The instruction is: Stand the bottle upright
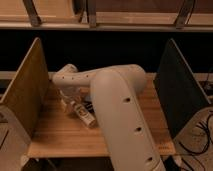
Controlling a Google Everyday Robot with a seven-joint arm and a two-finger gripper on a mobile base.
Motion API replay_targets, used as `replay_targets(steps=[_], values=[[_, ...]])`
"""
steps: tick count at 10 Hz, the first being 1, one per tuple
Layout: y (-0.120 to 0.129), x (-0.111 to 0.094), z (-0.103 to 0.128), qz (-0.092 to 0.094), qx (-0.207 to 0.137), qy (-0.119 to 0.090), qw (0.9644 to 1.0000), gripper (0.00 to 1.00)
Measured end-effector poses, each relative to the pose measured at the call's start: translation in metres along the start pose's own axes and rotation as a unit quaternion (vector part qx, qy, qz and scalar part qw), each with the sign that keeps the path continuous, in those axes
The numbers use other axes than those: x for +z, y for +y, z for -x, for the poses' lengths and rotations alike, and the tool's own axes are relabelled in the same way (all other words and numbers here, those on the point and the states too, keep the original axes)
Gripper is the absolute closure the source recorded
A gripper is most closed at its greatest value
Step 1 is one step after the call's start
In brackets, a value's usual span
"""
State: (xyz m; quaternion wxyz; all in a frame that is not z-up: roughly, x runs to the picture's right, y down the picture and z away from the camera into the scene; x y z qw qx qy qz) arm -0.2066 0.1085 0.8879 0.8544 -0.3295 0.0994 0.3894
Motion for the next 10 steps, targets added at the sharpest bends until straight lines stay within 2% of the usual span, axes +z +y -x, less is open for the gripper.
replay_targets(steps=[3,8,10], values=[[0.001,0.016,-0.009,0.015,0.015,0.013,0.9997,0.35],[0.0,0.037,-0.005,0.025,0.003,0.035,0.9991,0.35],[-0.003,0.039,-0.002,0.02,-0.002,0.037,0.9991,0.45]])
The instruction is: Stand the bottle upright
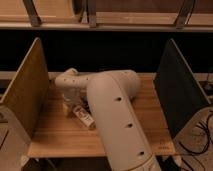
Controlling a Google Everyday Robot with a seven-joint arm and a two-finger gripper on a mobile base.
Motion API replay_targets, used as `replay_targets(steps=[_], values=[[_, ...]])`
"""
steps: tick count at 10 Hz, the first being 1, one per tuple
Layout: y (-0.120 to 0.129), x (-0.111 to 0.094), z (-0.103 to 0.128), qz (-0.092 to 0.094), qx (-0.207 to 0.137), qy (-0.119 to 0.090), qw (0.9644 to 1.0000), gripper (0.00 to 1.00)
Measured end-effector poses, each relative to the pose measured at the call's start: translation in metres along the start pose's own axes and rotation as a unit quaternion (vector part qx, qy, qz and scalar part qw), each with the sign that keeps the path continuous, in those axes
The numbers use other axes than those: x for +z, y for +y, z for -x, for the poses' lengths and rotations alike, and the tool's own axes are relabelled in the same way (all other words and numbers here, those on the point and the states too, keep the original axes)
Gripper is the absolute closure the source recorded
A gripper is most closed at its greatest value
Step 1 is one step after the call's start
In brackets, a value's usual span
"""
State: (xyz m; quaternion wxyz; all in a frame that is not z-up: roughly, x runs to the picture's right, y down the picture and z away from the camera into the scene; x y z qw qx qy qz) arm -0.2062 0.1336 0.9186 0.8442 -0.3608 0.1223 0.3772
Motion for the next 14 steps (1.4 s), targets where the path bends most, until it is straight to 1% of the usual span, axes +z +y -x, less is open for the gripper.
replay_targets(steps=[2,3,5,6,7,8,9,11,12,14], values=[[-0.007,-0.003,0.001,-0.011,-0.002,0.0,0.9999,0.68],[-0.009,-0.005,0.0,-0.015,-0.002,0.001,0.9999,0.76],[-0.009,-0.013,-0.002,-0.027,0.002,0.004,0.9996,0.96],[-0.012,-0.018,-0.005,-0.038,0.005,0.009,0.9992,1.0],[-0.015,-0.025,-0.007,-0.048,0.007,0.011,0.9988,1.0],[-0.02,-0.038,-0.009,-0.067,0.011,0.011,0.9976,1.0],[-0.022,-0.049,-0.008,-0.083,0.012,0.008,0.9965,1.0],[-0.028,-0.076,-0.008,-0.116,0.02,-0.005,0.9931,1.0],[-0.029,-0.086,-0.009,-0.127,0.026,-0.015,0.9914,1.0],[-0.026,-0.1,-0.01,-0.136,0.038,-0.037,0.9893,1.0]])
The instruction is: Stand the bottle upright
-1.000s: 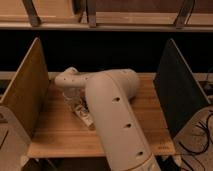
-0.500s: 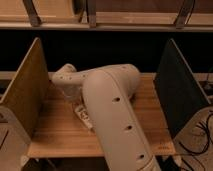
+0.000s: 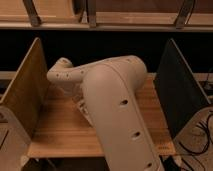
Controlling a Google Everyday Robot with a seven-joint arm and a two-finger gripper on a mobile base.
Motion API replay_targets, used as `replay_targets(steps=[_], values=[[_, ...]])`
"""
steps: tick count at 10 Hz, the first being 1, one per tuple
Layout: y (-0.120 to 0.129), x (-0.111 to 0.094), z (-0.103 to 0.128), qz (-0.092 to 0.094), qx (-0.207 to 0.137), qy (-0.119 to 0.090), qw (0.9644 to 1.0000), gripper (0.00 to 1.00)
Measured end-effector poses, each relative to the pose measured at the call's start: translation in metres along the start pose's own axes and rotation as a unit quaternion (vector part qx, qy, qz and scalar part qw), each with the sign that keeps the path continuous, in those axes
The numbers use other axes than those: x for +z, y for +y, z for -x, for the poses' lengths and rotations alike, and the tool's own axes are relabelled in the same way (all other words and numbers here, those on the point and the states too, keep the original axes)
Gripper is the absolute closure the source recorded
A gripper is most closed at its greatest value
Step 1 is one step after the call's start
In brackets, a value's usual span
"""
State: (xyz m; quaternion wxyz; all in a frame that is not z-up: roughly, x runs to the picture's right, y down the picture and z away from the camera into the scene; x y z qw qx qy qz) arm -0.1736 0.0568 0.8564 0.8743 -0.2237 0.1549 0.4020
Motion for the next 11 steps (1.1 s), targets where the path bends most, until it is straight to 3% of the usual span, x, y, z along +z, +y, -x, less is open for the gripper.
replay_targets(steps=[2,4,6,11], values=[[-0.001,-0.015,-0.002,-0.003,0.023,-0.03,0.9993,1.0],[0.001,-0.029,-0.004,0.007,0.037,-0.076,0.9964,1.0],[-0.002,-0.035,-0.013,0.017,0.052,-0.106,0.9929,1.0],[0.001,-0.036,-0.013,0.022,0.052,-0.115,0.9918,1.0]])
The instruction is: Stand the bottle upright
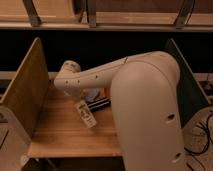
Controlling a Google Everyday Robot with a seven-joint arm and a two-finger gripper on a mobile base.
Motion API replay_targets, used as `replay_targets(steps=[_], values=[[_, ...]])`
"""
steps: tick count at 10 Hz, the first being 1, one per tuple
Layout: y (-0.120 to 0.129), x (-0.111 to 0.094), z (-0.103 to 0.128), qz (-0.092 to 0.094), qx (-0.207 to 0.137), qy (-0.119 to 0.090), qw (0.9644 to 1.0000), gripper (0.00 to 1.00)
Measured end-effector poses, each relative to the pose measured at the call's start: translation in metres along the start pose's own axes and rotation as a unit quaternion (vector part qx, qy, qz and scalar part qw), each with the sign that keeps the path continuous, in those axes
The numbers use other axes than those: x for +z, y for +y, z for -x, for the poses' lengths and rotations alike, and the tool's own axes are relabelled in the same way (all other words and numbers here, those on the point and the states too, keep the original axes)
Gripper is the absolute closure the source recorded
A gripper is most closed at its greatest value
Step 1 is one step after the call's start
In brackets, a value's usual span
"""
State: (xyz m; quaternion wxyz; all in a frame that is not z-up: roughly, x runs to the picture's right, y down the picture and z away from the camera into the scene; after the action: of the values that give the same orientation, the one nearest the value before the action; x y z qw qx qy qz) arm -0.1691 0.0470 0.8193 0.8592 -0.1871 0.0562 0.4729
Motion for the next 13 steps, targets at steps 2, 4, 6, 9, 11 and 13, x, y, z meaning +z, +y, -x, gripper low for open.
replay_targets(steps=[2,4,6,9,11,13], values=[[0.004,0.006,0.008,0.008,-0.018,-0.01,0.9997,1.0],[0.009,0.013,0.016,0.032,-0.029,-0.029,0.9986,1.0],[0.013,0.016,0.024,0.056,-0.034,-0.051,0.9966,1.0],[0.018,0.011,0.037,0.075,-0.058,-0.082,0.992,1.0],[0.022,0.004,0.046,0.084,-0.088,-0.104,0.9871,1.0],[0.028,-0.004,0.054,0.099,-0.115,-0.132,0.9796,1.0]])
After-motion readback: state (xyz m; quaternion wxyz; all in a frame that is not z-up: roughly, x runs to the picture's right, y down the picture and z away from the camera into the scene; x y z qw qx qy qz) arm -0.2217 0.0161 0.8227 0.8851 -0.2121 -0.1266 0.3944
